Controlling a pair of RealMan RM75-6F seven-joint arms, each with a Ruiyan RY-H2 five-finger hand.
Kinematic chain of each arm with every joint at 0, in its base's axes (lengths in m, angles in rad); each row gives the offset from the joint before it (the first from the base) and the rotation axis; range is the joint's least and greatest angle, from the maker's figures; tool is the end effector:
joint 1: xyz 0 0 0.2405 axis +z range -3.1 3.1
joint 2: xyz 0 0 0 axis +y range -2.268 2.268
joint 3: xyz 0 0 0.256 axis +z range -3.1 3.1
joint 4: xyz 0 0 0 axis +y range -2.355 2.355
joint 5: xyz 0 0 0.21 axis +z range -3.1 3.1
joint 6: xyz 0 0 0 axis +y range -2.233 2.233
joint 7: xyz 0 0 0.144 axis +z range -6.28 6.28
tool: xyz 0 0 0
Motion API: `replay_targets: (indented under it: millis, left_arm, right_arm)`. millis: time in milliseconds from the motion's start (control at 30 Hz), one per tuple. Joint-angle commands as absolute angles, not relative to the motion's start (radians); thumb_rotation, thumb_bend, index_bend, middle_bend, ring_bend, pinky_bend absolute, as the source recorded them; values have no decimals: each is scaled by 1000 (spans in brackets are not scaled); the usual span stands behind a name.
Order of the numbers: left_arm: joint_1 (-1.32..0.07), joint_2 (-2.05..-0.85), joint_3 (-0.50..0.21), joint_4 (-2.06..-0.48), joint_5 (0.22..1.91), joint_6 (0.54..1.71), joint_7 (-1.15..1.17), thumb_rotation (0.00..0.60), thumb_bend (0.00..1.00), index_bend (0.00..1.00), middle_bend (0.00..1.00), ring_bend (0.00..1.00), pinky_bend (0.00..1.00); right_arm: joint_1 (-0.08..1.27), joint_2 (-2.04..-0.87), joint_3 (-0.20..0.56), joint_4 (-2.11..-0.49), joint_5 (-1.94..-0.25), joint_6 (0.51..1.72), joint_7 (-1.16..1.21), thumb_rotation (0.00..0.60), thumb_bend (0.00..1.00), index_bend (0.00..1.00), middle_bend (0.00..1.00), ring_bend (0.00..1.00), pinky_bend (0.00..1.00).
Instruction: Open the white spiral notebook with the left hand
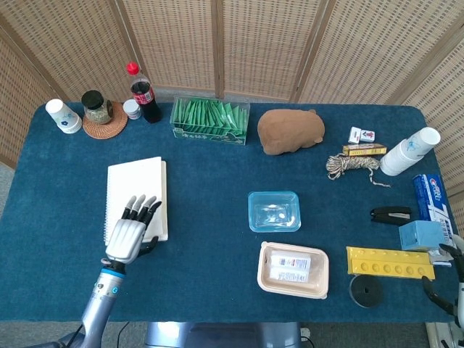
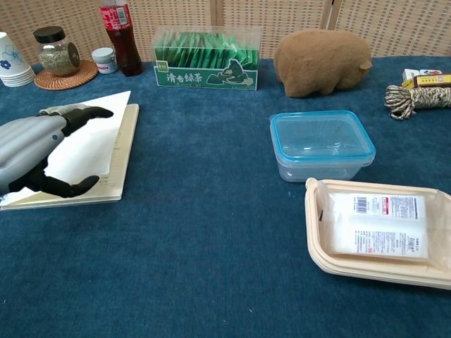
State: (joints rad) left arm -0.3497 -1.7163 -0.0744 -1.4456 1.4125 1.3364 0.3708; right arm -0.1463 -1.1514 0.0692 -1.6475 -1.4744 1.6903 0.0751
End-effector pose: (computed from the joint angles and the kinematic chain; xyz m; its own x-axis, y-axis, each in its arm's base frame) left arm -0.2022 0.2395 -0.0296 0.3550 0.0901 0.9305 0.9165 -0.2296 -0.3275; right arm -0.3267 -0.1089 0.1772 0.2939 0.1519 0.9437 -0.9416 0.2160 0.2585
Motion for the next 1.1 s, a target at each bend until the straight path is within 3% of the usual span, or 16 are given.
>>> replay_targets:
  millis: [33,533,800,1100]
  left_arm:
    - [-314,-1726,-83,-1417,1444,1416,304,600,339,168,122,0,0]
    - [-99,-1663,-198,-1408,1381,1776,36,600,347,143,134,0,0]
    - [36,-1536,-178,-1437,1226,1749,42,600,345,111,112,0,0]
    - [69,-1439,-140,-1508,1285,1750,54,600,345,112,104,0,0]
  right_arm:
    - [-149,-1149,71,-1647,-1479,1697,76,600,306,221,148,42,121]
    - [-144,-1148,81,-1648,-1501,1709,73,600,306,218,148,42,121]
    - [-123,-1142,84,-1671,-1519,1691,46,600,305,217,148,42,121]
    - [-100,-1154,84,-1690,-1533,1666,13,600,306,218,148,42,121]
